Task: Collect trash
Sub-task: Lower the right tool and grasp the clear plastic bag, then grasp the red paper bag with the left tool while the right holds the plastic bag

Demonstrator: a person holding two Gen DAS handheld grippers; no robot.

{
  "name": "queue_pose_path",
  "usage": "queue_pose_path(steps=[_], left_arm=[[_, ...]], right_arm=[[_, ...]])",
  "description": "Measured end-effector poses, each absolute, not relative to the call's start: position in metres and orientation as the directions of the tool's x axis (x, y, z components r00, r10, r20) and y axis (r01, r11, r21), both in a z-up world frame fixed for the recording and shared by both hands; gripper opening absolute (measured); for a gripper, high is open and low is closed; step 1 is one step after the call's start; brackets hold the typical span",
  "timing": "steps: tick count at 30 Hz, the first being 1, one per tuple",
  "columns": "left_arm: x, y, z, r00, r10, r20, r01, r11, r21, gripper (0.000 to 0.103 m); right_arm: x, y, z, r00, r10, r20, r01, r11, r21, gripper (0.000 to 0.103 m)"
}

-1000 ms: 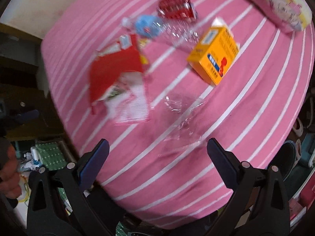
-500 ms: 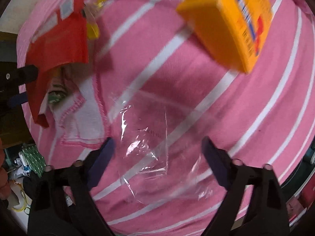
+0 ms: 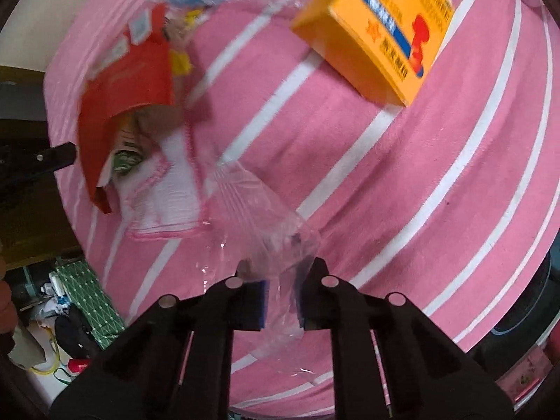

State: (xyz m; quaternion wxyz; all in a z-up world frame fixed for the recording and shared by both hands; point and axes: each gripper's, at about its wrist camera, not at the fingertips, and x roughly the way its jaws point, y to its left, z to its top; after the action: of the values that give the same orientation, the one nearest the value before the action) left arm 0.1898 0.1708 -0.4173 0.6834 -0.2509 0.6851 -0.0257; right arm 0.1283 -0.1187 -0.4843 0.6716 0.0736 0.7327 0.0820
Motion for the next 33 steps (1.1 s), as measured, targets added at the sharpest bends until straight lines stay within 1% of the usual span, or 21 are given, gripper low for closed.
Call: queue_pose_path(steps=[3, 5, 6, 7, 8, 9, 11, 15, 16, 18, 19, 20, 21, 22, 24, 28, 33], left_arm=[[0.183, 0.172, -0.404, 0.073, -0.406, -0.911, -0.325, 0.854, -0.406, 0.0], [0.176, 0.167, -0.405, 0.029, -0.442, -0.897, -0.368, 0.829, -0.421, 0.006], [0.172, 0.167, -0.404, 0.029, -0.464, -0.886, -0.387, 0.812, -0.438, 0.024], [0.17, 0.163, -0.405, 0.037, -0.49, -0.871, -0.41, 0.788, -0.46, 0.062], [0.166, 0.163, -0.406, 0.048, -0.496, -0.867, -0.442, 0.768, -0.463, 0.08], [0.163, 0.165, -0.406, 0.071, -0.489, -0.87, -0.477, 0.749, -0.46, 0.086], [0.157, 0.17, -0.419, 0.099, -0.536, -0.839, -0.562, 0.666, -0.491, 0.086], [0.159, 0.165, -0.449, 0.115, -0.599, -0.793, -0.658, 0.552, -0.512, 0.085], [0.16, 0.163, -0.454, 0.123, -0.613, -0.78, -0.672, 0.527, -0.52, 0.079], [0.163, 0.164, -0.467, 0.15, -0.632, -0.76, -0.706, 0.47, -0.53, 0.075], [0.163, 0.166, -0.473, 0.175, -0.643, -0.746, -0.735, 0.419, -0.533, 0.068], [0.162, 0.17, -0.477, 0.187, -0.648, -0.738, -0.753, 0.387, -0.532, 0.064], [0.159, 0.172, -0.481, 0.203, -0.653, -0.73, -0.775, 0.348, -0.528, 0.054], [0.157, 0.175, -0.484, 0.221, -0.658, -0.72, -0.792, 0.31, -0.526, 0.046], [0.154, 0.179, -0.483, 0.247, -0.664, -0.706, -0.8, 0.271, -0.535, 0.041], [0.148, 0.191, -0.48, 0.306, -0.649, -0.696, -0.82, 0.192, -0.539, 0.038], [0.155, 0.203, -0.459, 0.374, -0.619, -0.69, -0.79, 0.178, -0.587, 0.037]], right_arm=[[0.127, -0.118, -0.467, -0.059, 0.248, -0.967, 0.011, 0.969, 0.248, 0.012], [0.122, -0.121, -0.46, -0.05, 0.277, -0.959, 0.035, 0.961, 0.276, 0.012], [0.126, -0.118, -0.459, -0.049, 0.286, -0.957, 0.044, 0.958, 0.284, 0.012], [0.125, -0.119, -0.457, -0.049, 0.293, -0.955, 0.05, 0.955, 0.291, 0.012], [0.122, -0.119, -0.455, -0.051, 0.3, -0.952, 0.055, 0.953, 0.298, 0.012], [0.121, -0.12, -0.455, -0.053, 0.305, -0.951, 0.059, 0.952, 0.302, 0.012], [0.117, -0.117, -0.457, -0.057, 0.319, -0.946, 0.072, 0.946, 0.315, 0.012], [0.123, -0.104, -0.459, -0.056, 0.334, -0.941, 0.077, 0.941, 0.329, 0.012], [0.124, -0.101, -0.46, -0.057, 0.335, -0.94, 0.077, 0.941, 0.331, 0.012], [0.127, -0.096, -0.464, -0.057, 0.339, -0.939, 0.077, 0.939, 0.335, 0.012], [0.129, -0.096, -0.464, -0.06, 0.34, -0.938, 0.076, 0.939, 0.336, 0.012], [0.129, -0.097, -0.464, -0.06, 0.341, -0.938, 0.075, 0.939, 0.336, 0.012], [0.131, -0.097, -0.463, -0.058, 0.343, -0.937, 0.076, 0.938, 0.339, 0.012], [0.133, -0.097, -0.463, -0.056, 0.346, -0.937, 0.076, 0.937, 0.342, 0.012], [0.136, -0.095, -0.461, -0.052, 0.349, -0.936, 0.077, 0.935, 0.345, 0.012], [0.144, -0.091, -0.458, -0.047, 0.354, -0.934, 0.068, 0.934, 0.351, 0.012], [0.151, -0.091, -0.45, -0.026, 0.355, -0.934, 0.061, 0.934, 0.353, 0.012]])
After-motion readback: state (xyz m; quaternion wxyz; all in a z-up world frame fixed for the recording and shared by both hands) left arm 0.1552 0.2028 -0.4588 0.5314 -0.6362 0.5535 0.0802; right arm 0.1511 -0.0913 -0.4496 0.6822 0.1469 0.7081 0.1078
